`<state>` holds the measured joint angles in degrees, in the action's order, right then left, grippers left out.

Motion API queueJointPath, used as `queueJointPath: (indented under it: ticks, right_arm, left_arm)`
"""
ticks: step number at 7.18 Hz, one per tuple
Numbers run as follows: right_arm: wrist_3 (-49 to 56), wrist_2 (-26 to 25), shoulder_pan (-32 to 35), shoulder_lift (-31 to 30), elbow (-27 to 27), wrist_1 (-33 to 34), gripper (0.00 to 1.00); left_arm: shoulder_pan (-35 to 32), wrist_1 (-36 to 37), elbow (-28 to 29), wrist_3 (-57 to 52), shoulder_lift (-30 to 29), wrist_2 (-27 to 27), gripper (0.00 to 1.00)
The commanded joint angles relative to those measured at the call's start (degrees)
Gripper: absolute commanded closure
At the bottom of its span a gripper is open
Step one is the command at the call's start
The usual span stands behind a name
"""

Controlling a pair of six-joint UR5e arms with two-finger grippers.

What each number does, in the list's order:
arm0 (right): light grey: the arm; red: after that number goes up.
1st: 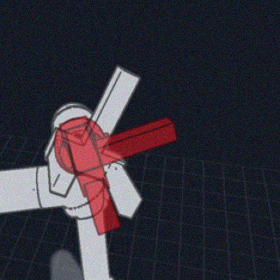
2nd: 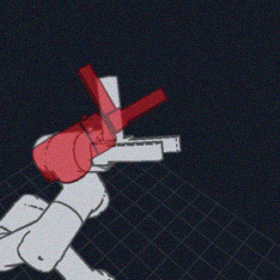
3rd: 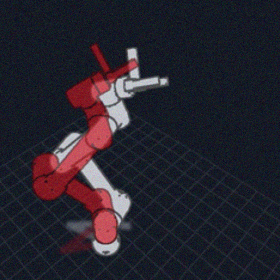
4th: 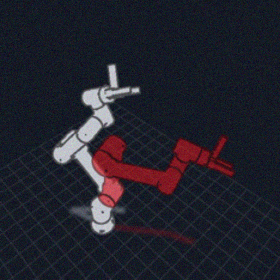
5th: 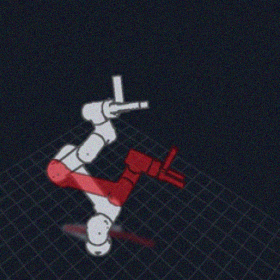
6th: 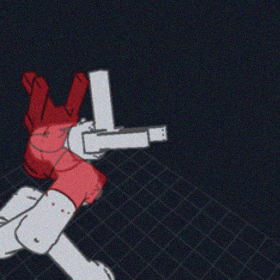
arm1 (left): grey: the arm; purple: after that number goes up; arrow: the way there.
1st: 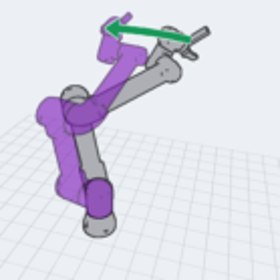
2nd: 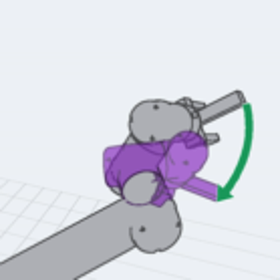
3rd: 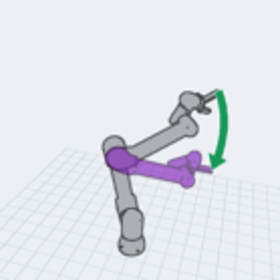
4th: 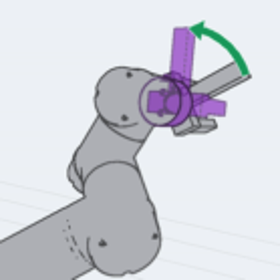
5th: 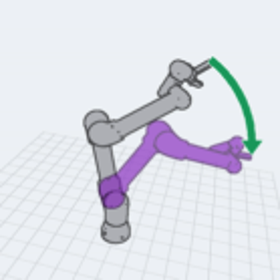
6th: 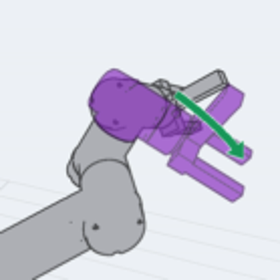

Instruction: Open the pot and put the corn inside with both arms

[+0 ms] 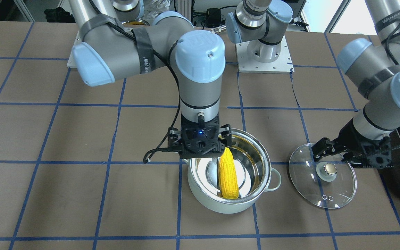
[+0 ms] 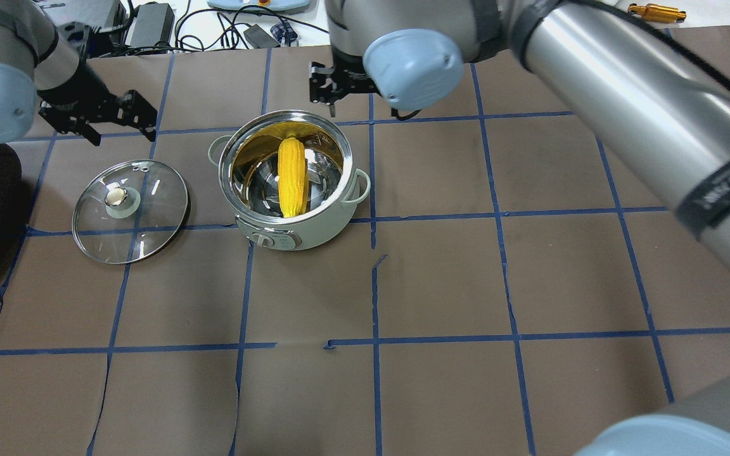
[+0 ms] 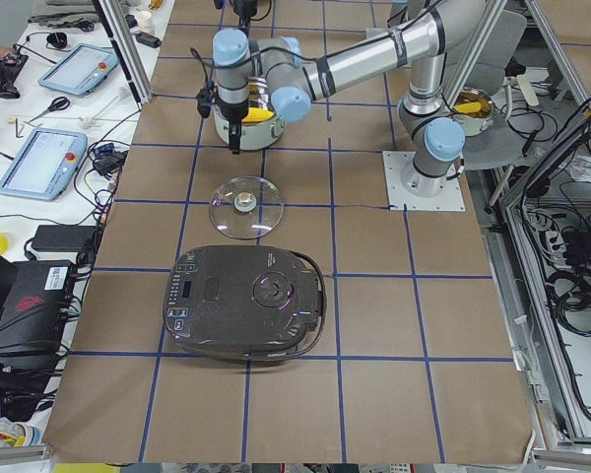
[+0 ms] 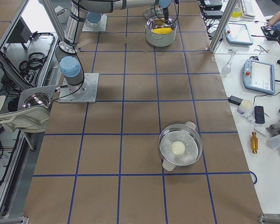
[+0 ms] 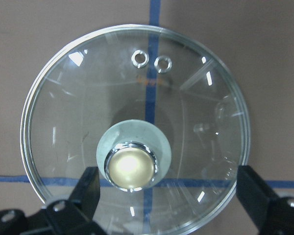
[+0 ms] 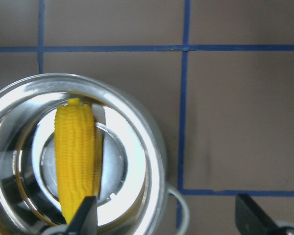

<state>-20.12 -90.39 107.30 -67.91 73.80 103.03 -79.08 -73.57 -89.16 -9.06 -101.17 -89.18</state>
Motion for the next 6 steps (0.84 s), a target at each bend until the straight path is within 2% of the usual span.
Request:
queueJointPath:
  ticks: [1,3,4,6]
  right_arm:
    - [9.6,0.12,-10.67,-8.96,4.5,-6.94,0.0]
    - [18.13,-0.23,-16.84,-14.94,7.49,-14.57,0.0]
    - [22.36,-0.66,-19.21,-17.49,8.55,-16.43,0.0]
    - [21.53,-0.49,-20.11,-18.14,9.96,-17.06,0.0]
  left_arm:
    - [-8.61,-12.75,9.05,5.52,4.39,-0.64,0.0]
    - [-10.65,-17.29,9.36,7.21,8.08,-1.0,0.0]
    - [-11.1,-17.39,8.4,7.21,10.01,-0.65,0.0]
    - [-10.75,-13.38,5.93,6.86,10.9,-1.34,0.0]
